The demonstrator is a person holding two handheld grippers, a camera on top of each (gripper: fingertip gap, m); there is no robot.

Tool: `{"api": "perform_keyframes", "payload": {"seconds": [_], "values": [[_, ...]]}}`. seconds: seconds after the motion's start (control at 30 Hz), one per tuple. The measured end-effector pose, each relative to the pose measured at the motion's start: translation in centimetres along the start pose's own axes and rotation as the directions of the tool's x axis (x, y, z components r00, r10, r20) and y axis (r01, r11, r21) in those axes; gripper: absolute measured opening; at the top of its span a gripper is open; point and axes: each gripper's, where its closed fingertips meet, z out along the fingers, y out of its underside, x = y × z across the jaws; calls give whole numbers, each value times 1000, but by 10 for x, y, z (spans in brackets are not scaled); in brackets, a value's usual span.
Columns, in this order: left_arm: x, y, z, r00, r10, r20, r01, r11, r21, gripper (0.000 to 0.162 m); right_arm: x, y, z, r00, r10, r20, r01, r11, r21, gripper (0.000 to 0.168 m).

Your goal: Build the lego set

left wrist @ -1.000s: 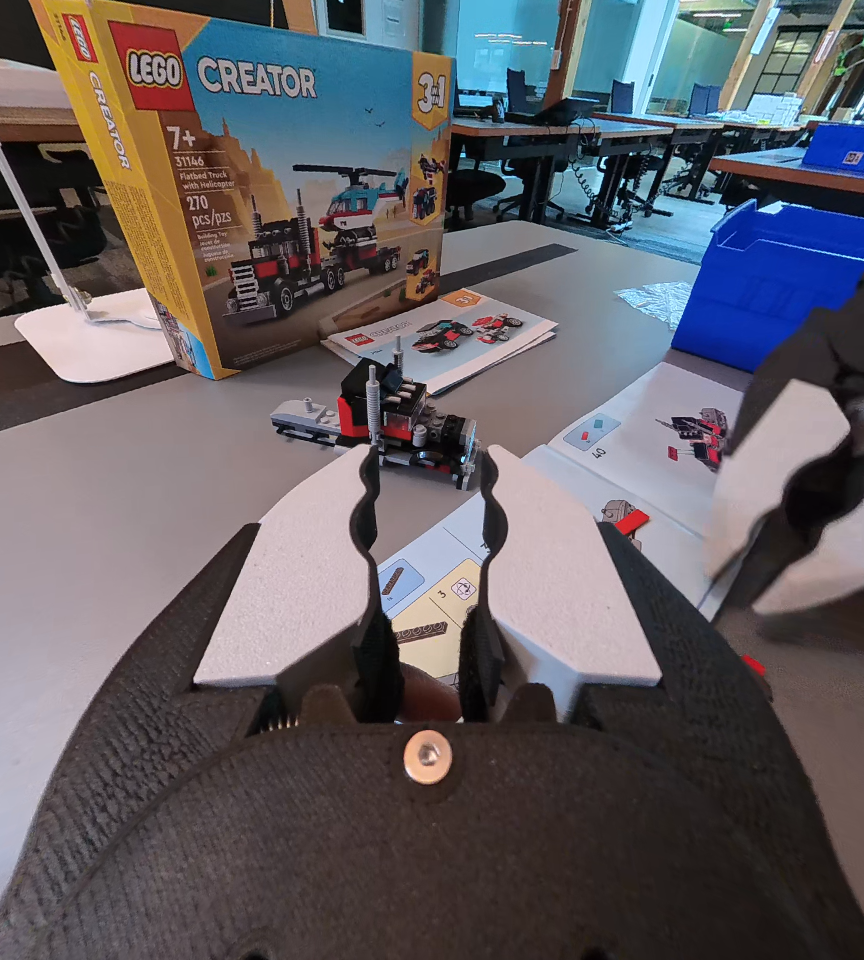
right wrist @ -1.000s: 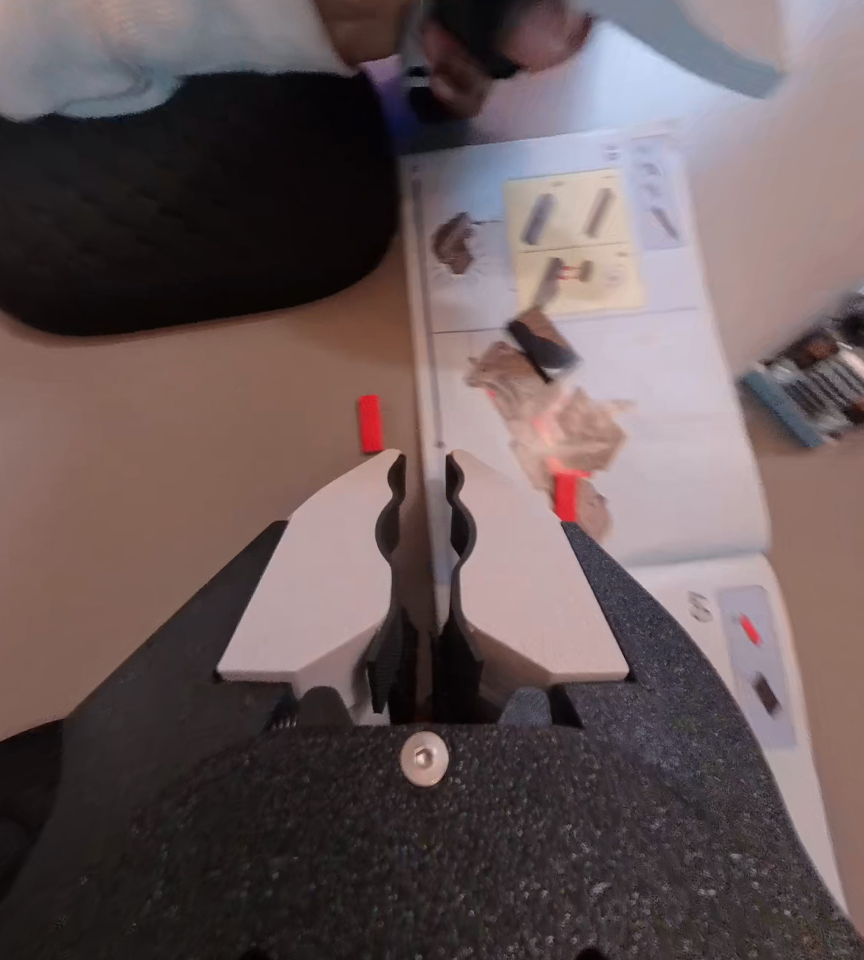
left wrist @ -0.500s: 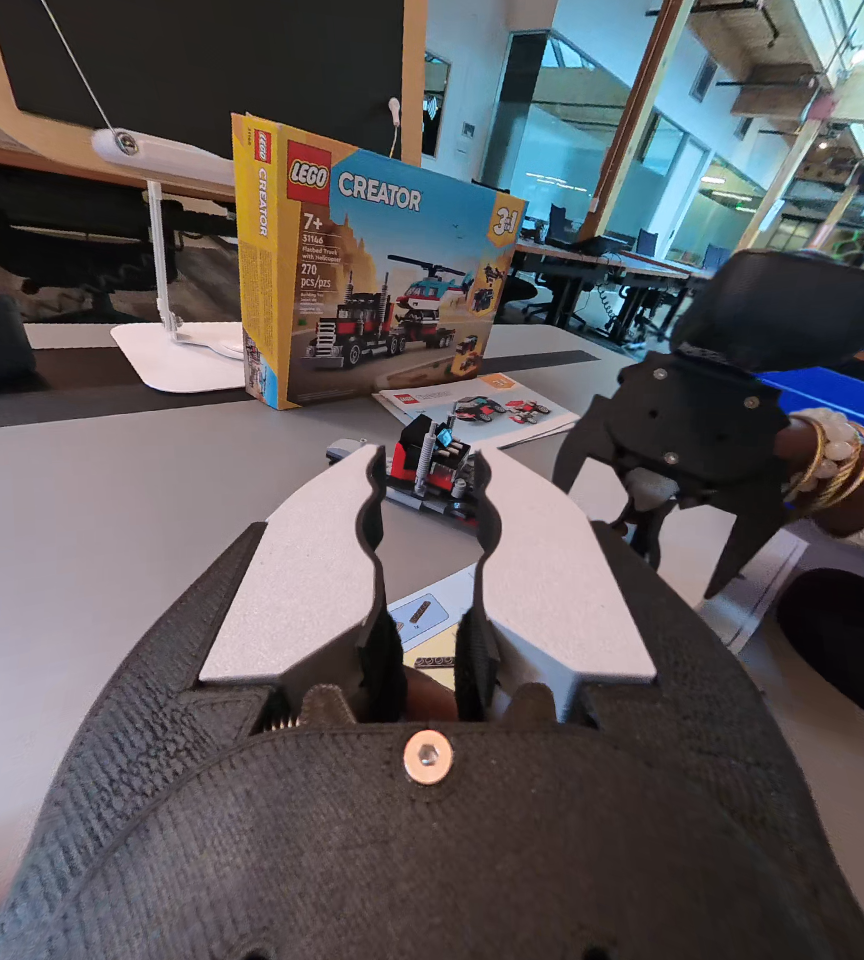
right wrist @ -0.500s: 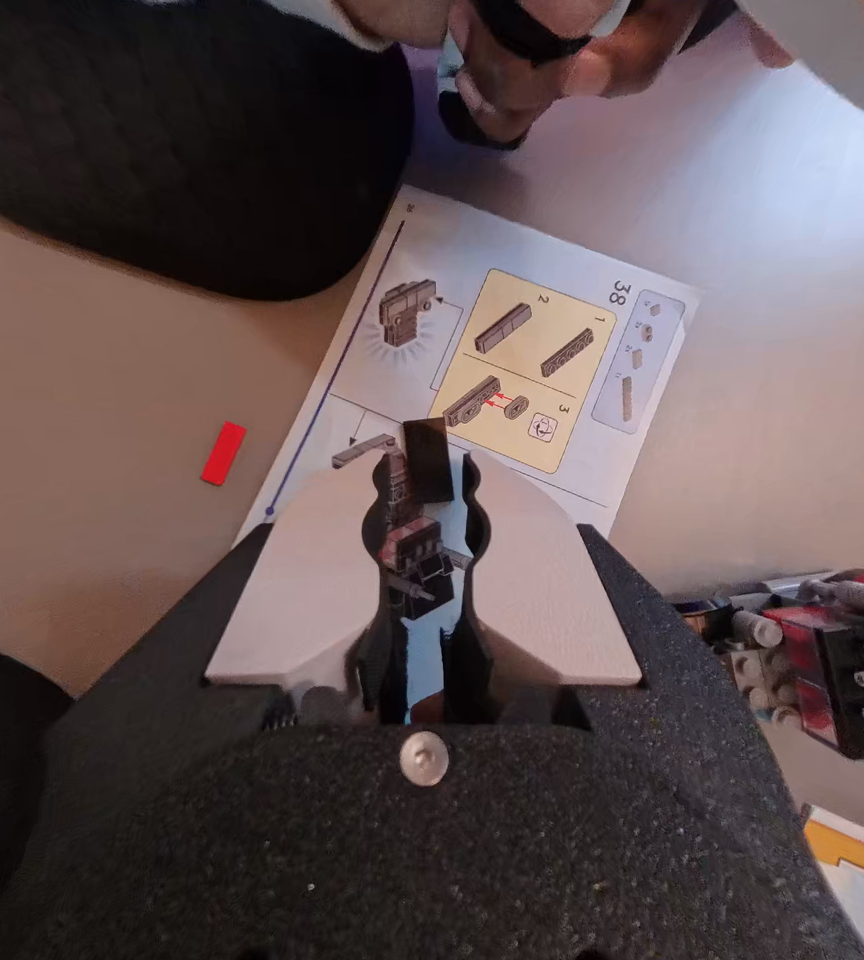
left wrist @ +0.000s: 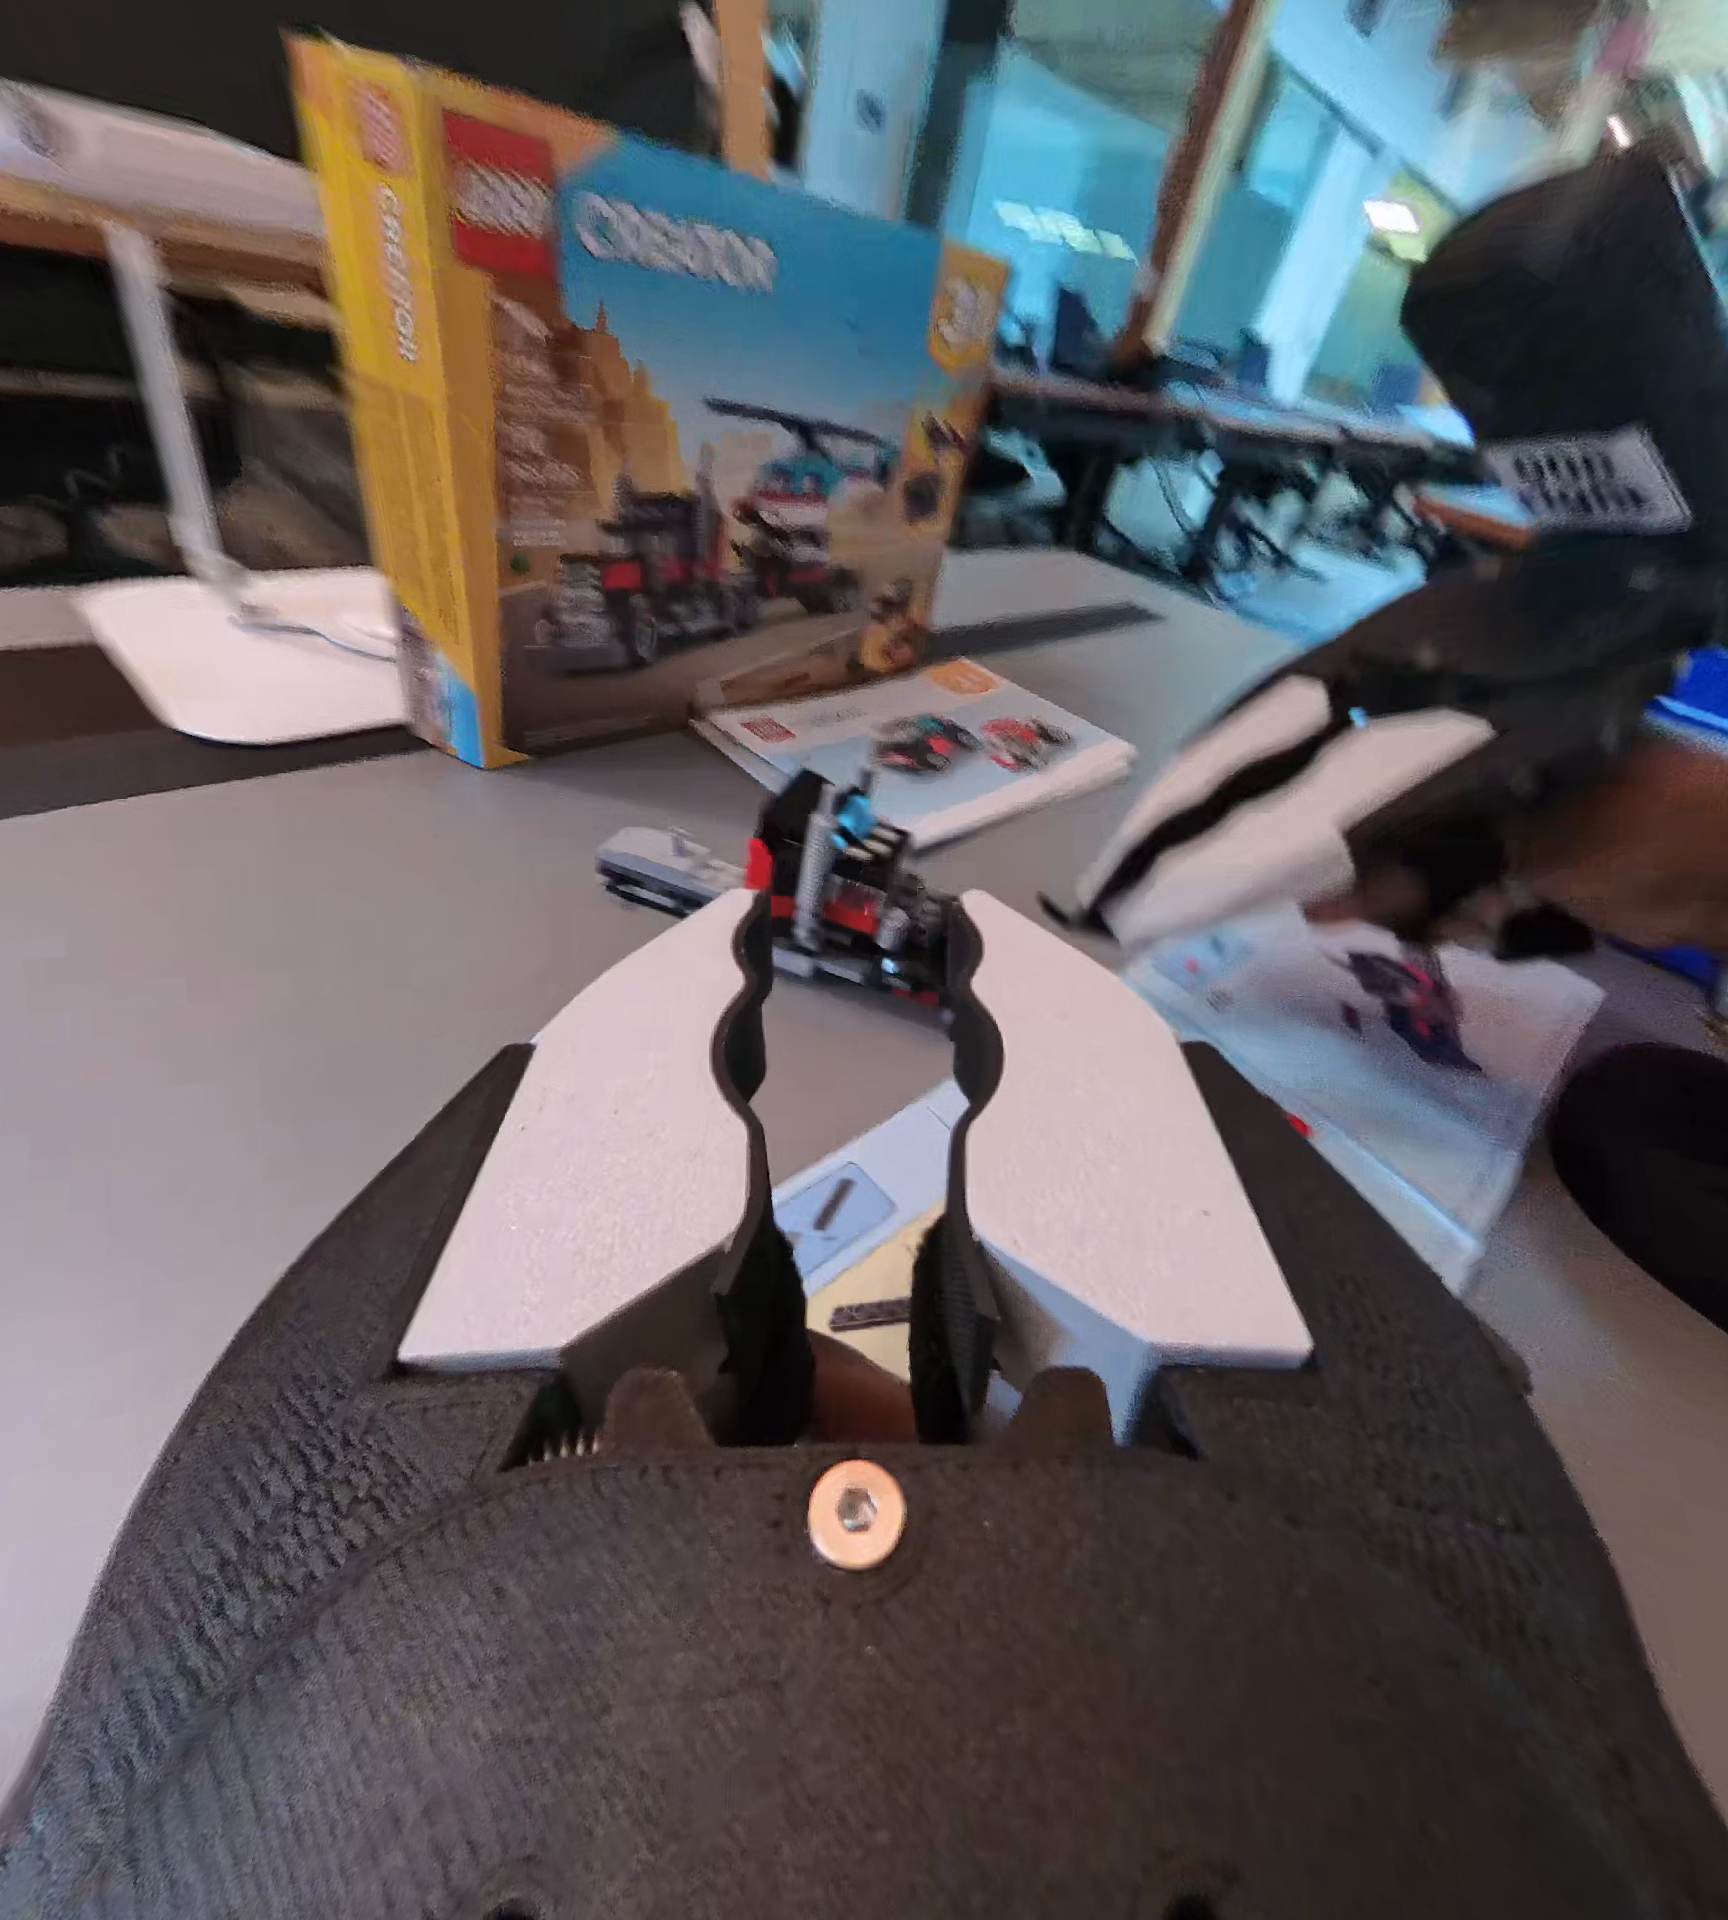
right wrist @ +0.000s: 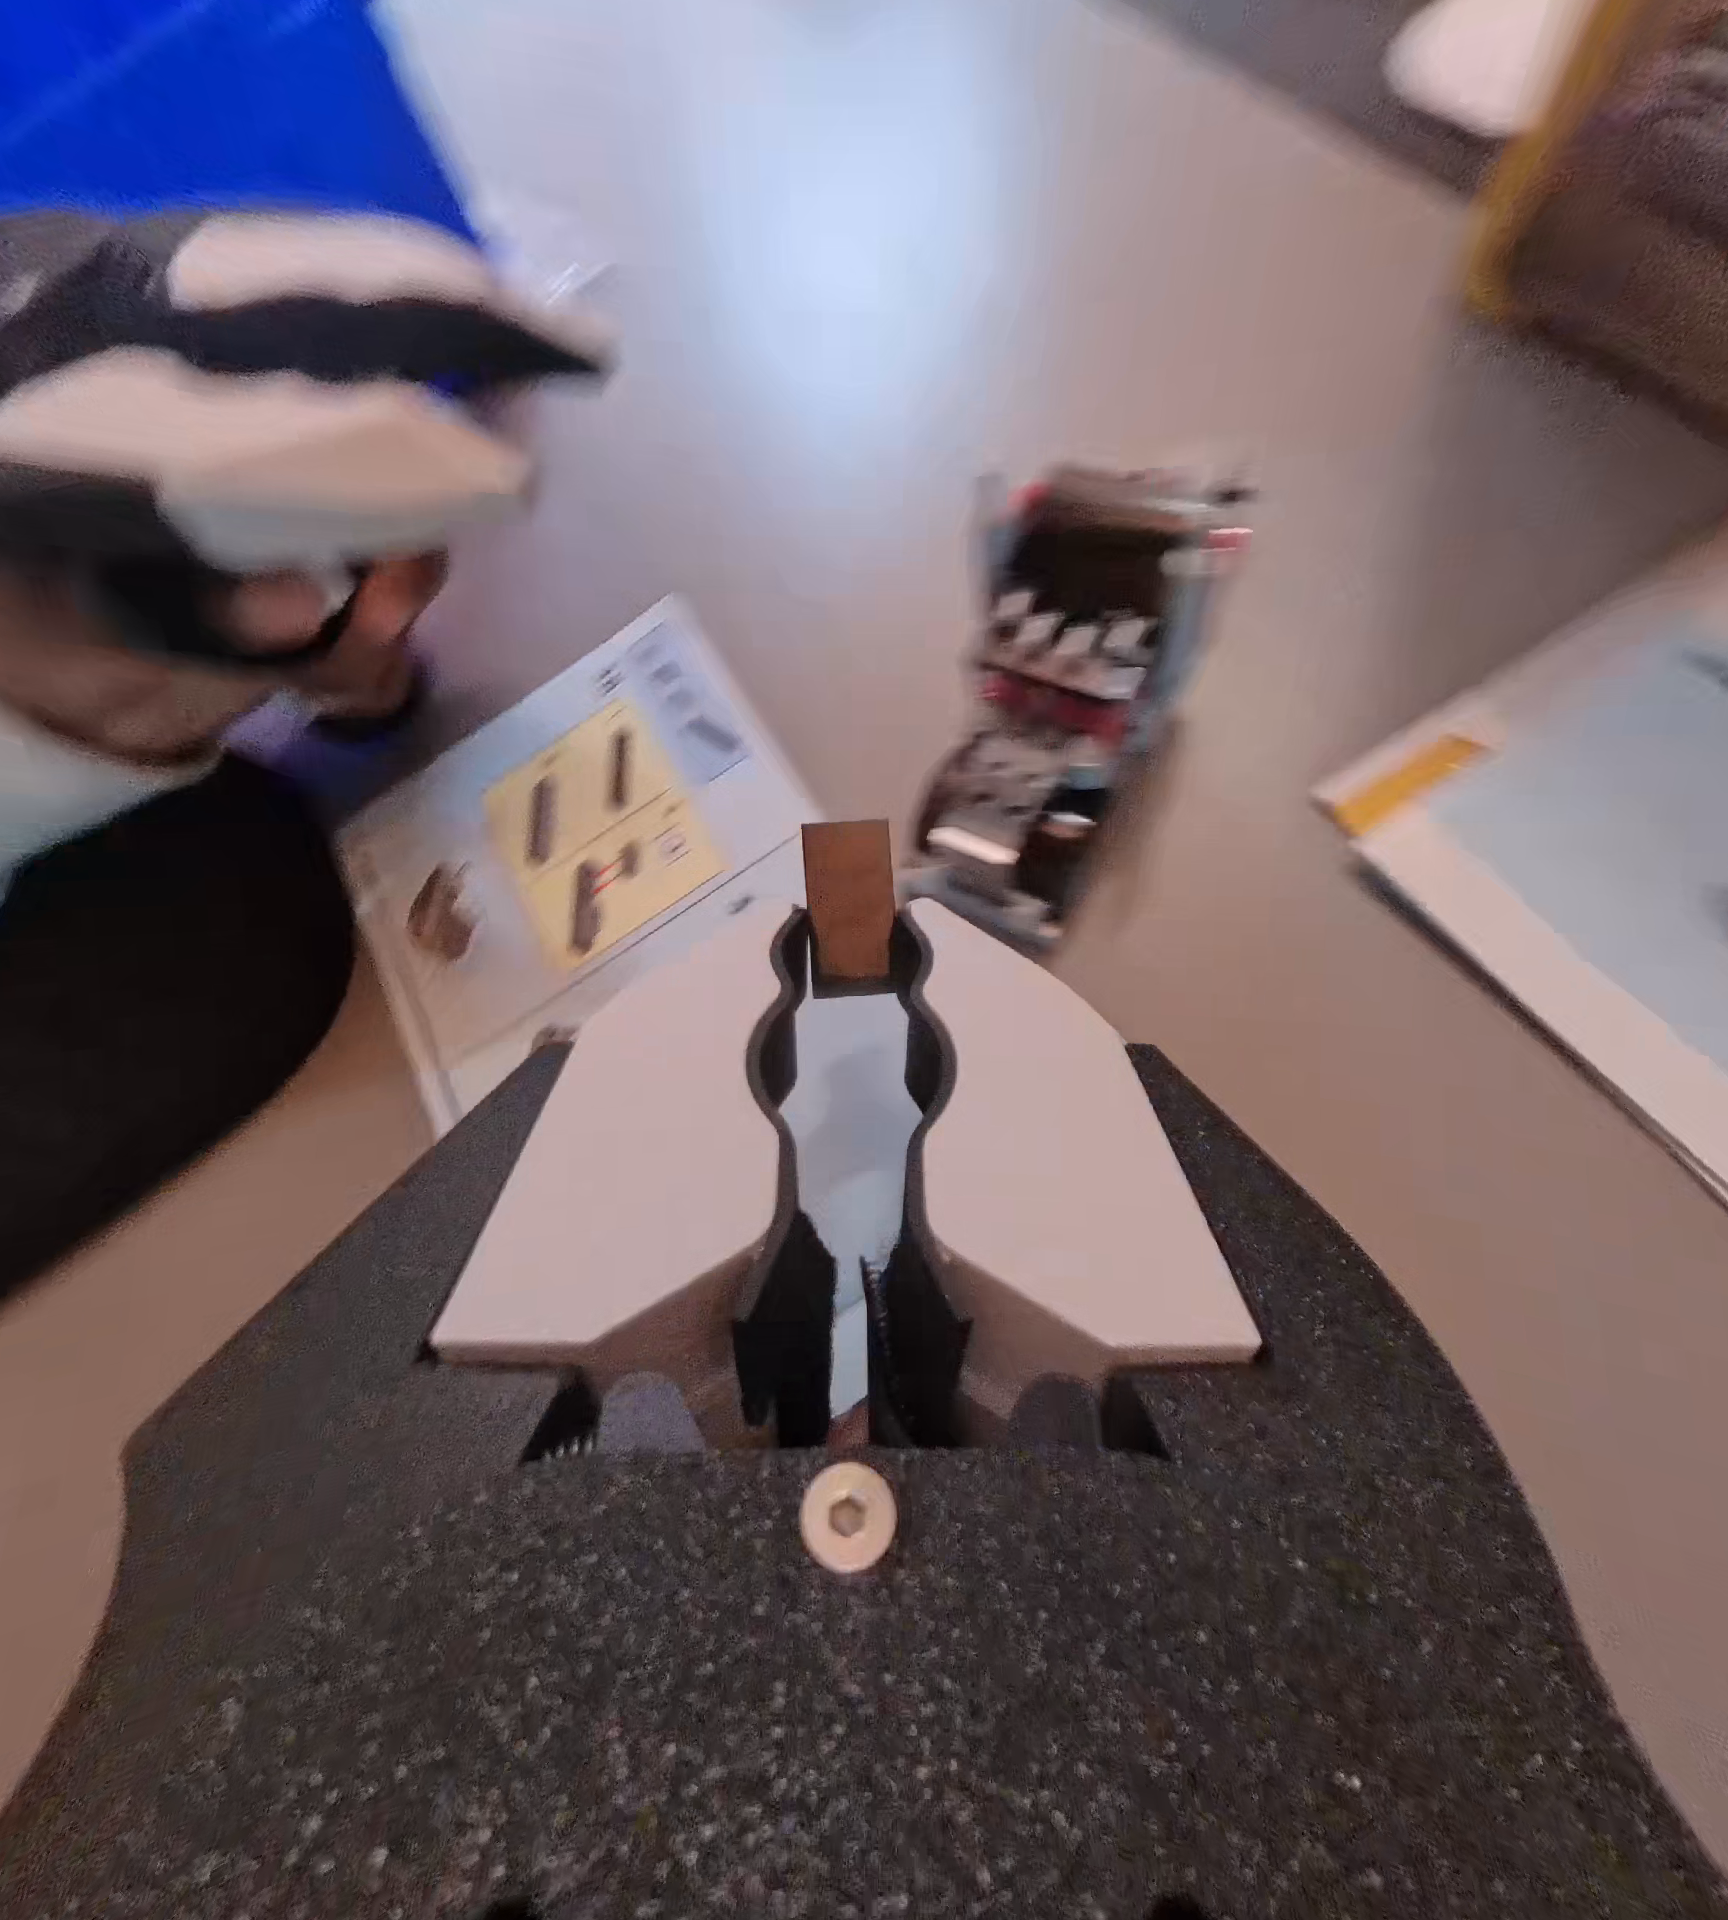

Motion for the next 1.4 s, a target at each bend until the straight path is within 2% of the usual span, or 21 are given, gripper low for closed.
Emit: {"api": "perform_keyframes", "payload": {"seconds": [0.1,0.17,0.2,0.3,0.4,0.47,0.6,0.8,0.97,1.4], "values": [[24,13,14,975,2,-221,-50,976,-212,41,21,-16,-11,986,131,-103,-121,987,101,16],[32,20,24,941,45,-335,-149,945,-292,44,26,-24,-11,976,162,-149,-142,981,135,16],[27,23,32,933,111,-342,-219,930,-296,44,28,-26,-9,970,165,-179,-140,980,143,16],[20,23,51,887,349,-302,-414,891,-187,34,25,-25,5,961,196,-192,-173,976,131,16],[22,30,53,847,451,-282,-505,848,-159,32,24,-16,16,948,179,-263,-163,983,82,16],[17,33,53,844,470,-258,-516,843,-152,32,25,-12,20,936,174,-305,-162,985,64,16],[20,42,56,849,441,-292,-504,842,-193,32,28,-10,23,918,174,-358,-167,985,51,16],[22,59,61,800,511,-316,-592,760,-269,32,31,-14,22,910,179,-374,-179,983,35,16],[20,56,61,820,484,-305,-561,785,-264,32,30,-11,26,918,175,-355,-185,983,6,16],[21,56,61,822,477,-310,-557,788,-264,31,30,-12,30,914,135,-382,-159,987,-32,17]]}}
